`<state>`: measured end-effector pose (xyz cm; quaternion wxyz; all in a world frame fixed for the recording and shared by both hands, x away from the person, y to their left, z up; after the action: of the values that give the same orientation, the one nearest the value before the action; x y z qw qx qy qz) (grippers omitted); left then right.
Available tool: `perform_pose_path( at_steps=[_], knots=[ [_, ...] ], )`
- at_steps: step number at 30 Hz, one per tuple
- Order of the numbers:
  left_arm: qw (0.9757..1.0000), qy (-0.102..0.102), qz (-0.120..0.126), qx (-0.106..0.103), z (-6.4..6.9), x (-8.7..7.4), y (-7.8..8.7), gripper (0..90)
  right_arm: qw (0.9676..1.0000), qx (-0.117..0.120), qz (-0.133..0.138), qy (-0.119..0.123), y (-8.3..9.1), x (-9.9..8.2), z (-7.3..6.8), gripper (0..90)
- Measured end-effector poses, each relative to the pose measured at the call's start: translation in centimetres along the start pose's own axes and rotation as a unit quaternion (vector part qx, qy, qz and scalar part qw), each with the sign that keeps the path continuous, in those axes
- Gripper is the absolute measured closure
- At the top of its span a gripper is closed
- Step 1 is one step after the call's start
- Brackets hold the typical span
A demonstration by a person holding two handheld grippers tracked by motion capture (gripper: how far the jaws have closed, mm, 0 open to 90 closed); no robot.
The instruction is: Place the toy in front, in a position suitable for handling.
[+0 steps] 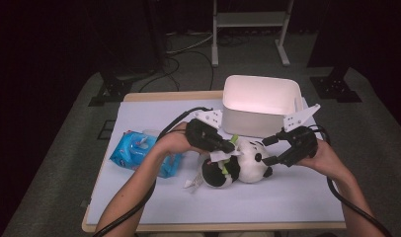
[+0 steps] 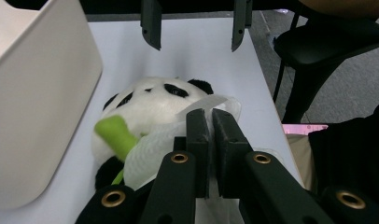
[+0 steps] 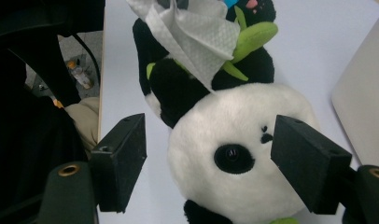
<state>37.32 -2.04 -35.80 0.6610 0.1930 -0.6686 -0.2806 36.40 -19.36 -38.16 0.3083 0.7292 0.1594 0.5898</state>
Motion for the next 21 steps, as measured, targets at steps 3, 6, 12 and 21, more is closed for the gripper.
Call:
perform_pose_path(
  at_steps=[3,6,12,21],
  knots=[
    [1.0,-0.001,-0.005,-0.005,-0.3,0.2,-0.9,86.0,1.0,0.001,-0.002,-0.001,0.1,-0.2,0.0,25.4],
    [0.9999,-0.001,-0.006,-0.01,-0.4,0.4,-1.8,85.9,1.0,0.001,-0.005,-0.003,0.1,-0.5,0.0,25.4],
    [0.9997,-0.003,-0.021,-0.013,-0.6,-0.2,-3.1,85.5,0.9999,0.01,-0.009,-0.001,-0.7,-0.8,-0.1,25.5],
    [0.9994,-0.008,-0.032,-0.011,-0.3,-0.6,-3.2,84.7,0.9993,0.028,-0.02,0.011,-3.2,0.1,-0.4,27.7]
  ],
)
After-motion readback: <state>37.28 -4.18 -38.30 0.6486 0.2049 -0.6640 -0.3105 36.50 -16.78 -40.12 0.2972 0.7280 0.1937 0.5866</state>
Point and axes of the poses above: each handheld gripper's, and its own axes: y roughly backward along the jaws, x roughly out of its top, z roughly to its right, the point moved 8 cm from there along -y, roughly forward along the jaws, and after that the axes turned 2 degrees about -x, right-handed, at the moved point
